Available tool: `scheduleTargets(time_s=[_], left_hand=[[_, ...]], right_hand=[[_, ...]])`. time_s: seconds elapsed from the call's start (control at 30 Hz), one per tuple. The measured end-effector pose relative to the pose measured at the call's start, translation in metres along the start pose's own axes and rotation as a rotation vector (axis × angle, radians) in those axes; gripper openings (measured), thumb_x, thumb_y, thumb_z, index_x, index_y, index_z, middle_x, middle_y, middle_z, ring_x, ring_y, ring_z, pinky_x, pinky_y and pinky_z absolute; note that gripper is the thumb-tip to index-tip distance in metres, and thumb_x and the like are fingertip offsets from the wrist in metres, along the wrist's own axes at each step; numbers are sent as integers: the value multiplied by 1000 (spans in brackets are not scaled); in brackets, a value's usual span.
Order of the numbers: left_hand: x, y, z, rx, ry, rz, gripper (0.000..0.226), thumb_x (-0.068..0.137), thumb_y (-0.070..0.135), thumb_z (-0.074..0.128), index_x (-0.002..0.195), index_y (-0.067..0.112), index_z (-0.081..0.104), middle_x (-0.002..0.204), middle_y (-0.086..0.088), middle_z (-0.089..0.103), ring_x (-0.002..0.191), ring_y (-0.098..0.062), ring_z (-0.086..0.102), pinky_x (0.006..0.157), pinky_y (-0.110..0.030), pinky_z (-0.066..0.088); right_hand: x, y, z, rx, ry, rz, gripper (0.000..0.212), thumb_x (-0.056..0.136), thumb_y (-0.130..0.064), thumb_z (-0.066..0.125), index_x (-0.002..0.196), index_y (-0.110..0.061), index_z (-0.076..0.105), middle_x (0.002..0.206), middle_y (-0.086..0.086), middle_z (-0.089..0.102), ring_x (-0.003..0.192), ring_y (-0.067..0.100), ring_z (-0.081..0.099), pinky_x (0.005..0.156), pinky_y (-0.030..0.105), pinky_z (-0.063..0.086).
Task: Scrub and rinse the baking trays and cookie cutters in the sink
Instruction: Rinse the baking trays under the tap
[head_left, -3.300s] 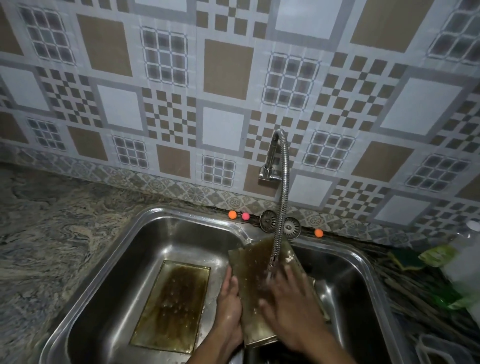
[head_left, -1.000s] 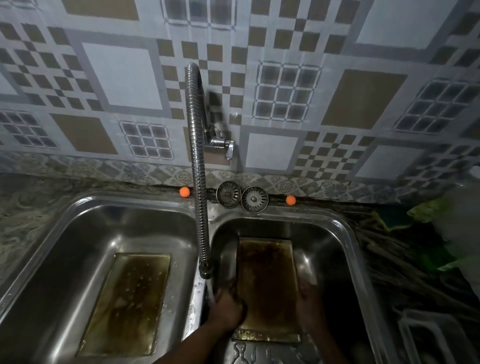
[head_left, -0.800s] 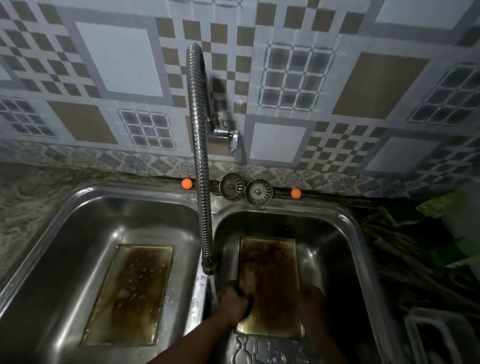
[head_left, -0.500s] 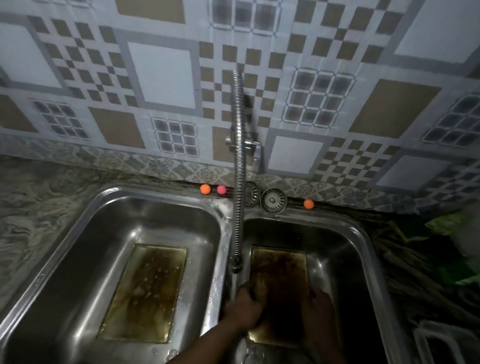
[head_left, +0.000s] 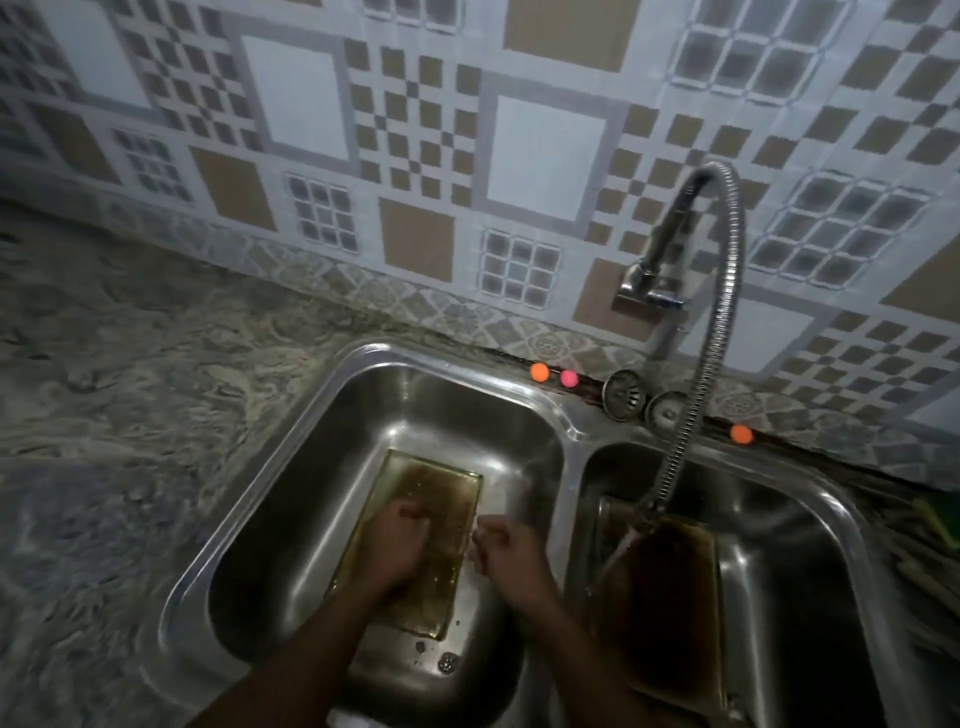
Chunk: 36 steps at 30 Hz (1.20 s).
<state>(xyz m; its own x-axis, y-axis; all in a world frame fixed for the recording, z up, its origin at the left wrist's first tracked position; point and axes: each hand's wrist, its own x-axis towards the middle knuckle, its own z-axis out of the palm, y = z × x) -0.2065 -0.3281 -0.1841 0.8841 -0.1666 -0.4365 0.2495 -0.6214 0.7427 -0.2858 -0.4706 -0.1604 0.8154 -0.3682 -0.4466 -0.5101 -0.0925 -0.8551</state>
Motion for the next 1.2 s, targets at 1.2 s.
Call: scheduleTargets(time_s=[1.2], left_hand=[[-72, 36, 59, -385, -358, 117, 43, 71, 5, 84, 109, 18, 69, 112, -8, 70, 99, -19, 69, 81, -29, 59]], right_hand=[[-86, 13, -115, -220, 650, -59, 9, 93, -13, 55, 94, -22, 57, 81, -3, 64, 87, 24, 65, 74, 29, 48]])
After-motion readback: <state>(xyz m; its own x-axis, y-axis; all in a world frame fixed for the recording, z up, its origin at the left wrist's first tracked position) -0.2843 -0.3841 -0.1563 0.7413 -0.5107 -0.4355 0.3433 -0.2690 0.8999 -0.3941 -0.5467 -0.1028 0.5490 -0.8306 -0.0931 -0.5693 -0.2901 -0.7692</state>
